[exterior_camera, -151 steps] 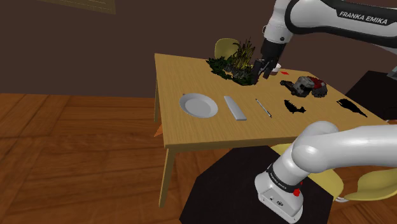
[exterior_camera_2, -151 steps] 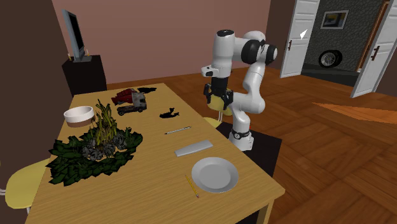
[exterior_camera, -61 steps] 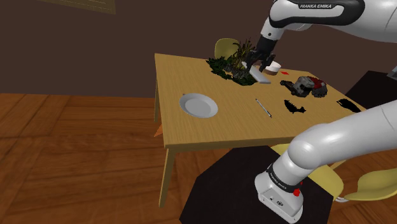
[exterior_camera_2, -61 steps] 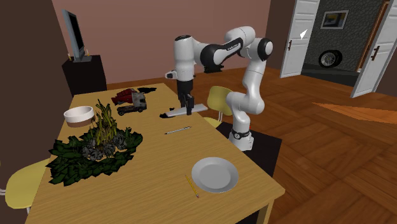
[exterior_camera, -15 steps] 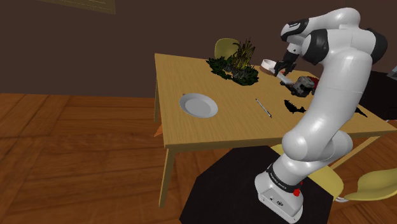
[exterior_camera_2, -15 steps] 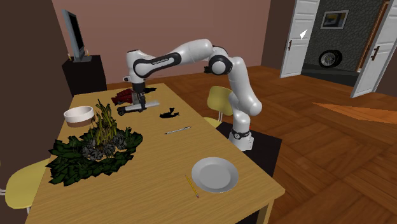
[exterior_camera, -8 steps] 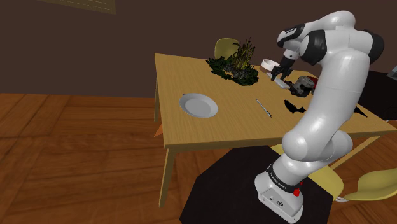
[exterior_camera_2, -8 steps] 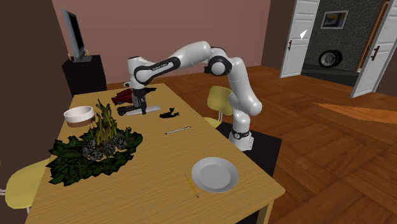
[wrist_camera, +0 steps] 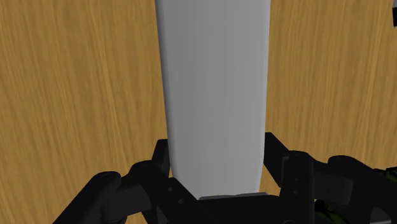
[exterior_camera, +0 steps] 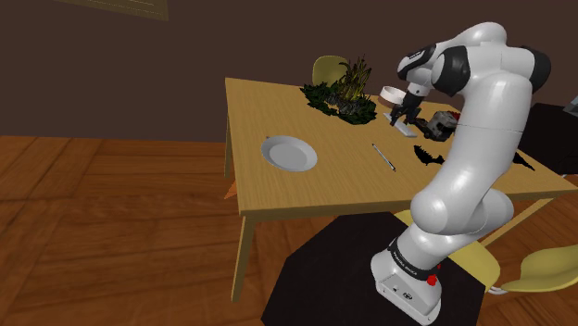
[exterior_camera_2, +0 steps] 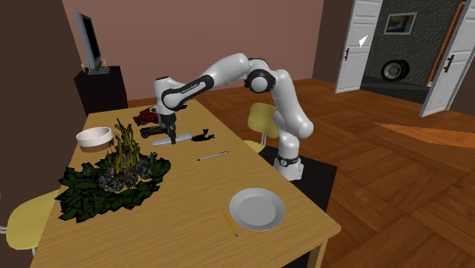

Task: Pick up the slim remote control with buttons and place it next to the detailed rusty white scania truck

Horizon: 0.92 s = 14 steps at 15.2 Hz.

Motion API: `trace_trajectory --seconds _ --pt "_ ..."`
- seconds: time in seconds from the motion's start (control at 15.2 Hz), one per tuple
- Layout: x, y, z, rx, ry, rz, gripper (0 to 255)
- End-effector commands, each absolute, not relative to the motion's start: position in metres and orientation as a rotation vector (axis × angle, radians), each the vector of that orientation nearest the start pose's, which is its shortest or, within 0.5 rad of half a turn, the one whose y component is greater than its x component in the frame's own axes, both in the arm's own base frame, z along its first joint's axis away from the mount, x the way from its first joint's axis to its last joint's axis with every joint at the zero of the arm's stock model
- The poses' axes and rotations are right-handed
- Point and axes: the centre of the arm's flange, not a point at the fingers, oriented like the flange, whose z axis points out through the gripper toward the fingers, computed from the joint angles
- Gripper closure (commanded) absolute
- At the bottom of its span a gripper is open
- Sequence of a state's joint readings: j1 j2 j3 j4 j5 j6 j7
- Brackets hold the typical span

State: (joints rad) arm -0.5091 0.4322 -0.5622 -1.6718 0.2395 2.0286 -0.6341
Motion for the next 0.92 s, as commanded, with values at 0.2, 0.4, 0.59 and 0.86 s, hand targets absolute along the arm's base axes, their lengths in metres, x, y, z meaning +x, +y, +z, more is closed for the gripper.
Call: trace_trajectory --seconds 0.2,0.4,0.59,0.86 --pt "0.362 -0.551 0.359 -3.048 0.783 0.015 255" --pt "0.362 -0.551 0.34 -3.048 0.783 0.015 255" --pt "0.362 -0.551 0.34 -3.048 0.783 0.015 255" --pt "0.362 -0.551 0.34 -3.048 0.783 0.015 255"
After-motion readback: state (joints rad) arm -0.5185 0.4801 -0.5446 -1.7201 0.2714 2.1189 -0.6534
